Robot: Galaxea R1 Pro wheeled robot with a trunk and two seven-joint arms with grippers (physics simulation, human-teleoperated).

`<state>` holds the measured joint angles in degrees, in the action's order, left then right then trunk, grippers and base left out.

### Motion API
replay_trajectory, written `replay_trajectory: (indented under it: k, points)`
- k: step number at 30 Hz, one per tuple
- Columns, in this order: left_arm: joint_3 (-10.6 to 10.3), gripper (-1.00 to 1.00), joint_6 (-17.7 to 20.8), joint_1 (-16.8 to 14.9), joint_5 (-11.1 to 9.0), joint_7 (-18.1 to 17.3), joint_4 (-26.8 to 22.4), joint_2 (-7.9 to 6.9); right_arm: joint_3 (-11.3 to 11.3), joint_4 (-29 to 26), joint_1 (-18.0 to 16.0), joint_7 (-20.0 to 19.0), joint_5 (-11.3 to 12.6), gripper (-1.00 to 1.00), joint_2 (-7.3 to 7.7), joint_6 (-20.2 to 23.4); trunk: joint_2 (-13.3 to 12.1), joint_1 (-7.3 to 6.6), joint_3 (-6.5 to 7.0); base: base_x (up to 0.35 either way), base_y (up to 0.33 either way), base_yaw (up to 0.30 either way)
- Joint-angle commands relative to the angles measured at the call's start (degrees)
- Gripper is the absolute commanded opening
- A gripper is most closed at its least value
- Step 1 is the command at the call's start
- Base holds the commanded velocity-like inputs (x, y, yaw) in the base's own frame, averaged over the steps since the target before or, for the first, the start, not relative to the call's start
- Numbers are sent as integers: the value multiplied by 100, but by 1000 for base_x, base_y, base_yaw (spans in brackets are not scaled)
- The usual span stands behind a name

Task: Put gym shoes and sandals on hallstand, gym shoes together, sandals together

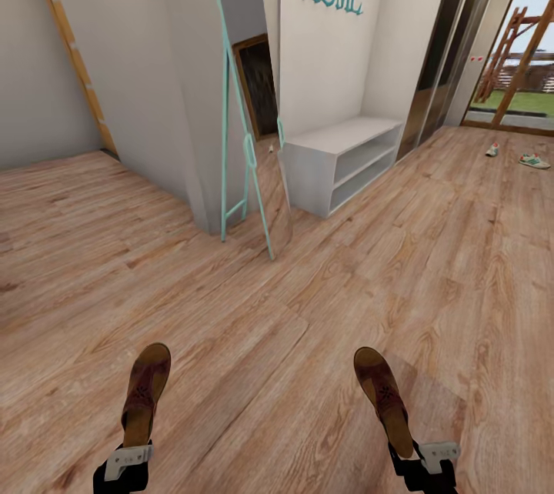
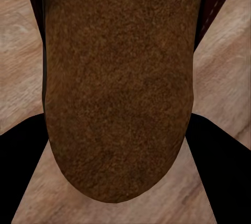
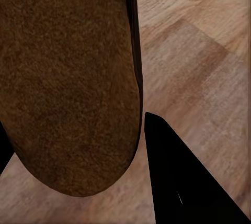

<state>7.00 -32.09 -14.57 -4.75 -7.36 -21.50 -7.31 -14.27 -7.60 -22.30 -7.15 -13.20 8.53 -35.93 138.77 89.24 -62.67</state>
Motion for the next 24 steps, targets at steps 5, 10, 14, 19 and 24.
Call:
replay_trajectory:
  k: [5, 10, 14, 19, 24]
  points:
    - [20, -100, -8, -2, -52, -55, 7, 4, -49, 19, -3, -41, -16, -100, 0, -10, -200, -111, 131, 0, 0, 0]
    - [20, -100, -8, -2, -53, -55, 9, 5, -49, 21, -3, -41, -16, -100, -9, -10, -401, -221, 266, 0, 0, 0]
    - [20, -100, -8, -2, -53, -55, 9, 4, -49, 23, -3, -41, -16, -100, -12, -10, -561, -309, 373, 0, 0, 0]
    - [20, -100, -8, -2, -53, -55, 11, 3, -49, 29, -3, -41, -16, -100, -9, -10, -642, -353, 454, 0, 0, 0]
    - [14, -100, -8, -2, -53, -61, 12, 4, -49, 30, -3, -41, -16, -100, -11, -10, -642, -353, 499, 0, 0, 0]
